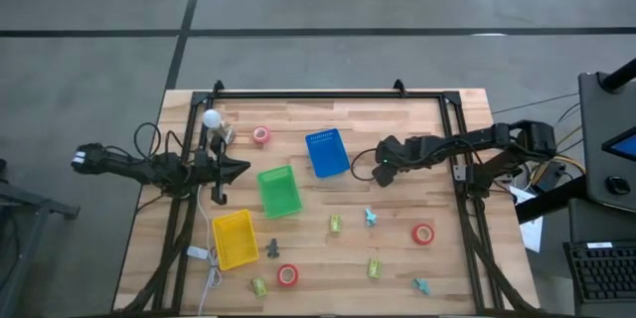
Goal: Pick and place Stapler, Stapler remover, tape
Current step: Put the blue tape into the blue basket
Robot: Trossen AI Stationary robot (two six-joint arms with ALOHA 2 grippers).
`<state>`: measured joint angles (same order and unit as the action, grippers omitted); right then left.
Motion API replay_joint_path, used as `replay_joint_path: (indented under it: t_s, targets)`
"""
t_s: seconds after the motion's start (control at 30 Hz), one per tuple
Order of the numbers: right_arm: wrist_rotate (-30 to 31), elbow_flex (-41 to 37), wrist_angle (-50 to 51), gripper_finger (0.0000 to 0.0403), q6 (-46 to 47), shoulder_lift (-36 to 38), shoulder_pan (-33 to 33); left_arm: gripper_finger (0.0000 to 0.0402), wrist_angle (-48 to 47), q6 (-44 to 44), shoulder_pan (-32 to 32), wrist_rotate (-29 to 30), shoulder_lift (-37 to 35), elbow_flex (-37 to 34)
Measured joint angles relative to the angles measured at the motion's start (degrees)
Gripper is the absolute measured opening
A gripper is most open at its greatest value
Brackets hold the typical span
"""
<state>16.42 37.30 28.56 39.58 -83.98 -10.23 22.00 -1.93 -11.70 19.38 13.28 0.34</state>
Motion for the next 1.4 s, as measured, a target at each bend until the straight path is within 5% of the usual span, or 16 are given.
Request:
replay_joint_path:
  t_s: [0.5,1.0,1.4]
  targets:
    - [-0.22,1.74,-0.47,0.0031,-0.74,2.06,0.28,0.0023,-0.19,0.01,0.0,0.01,0.0,0.0]
    - [0.02,18.96,-2.58,0.0041,-8.31,0.69,3.09,0.0023,-0.25,0.0,0.0,0.02,0.0,0.0]
    - [-7.82,36.18,-4.16,0.0044,-17.26,-17.39,2.54,0.0023,-0.76,0.02,0.0,0.0,0.02,0.0]
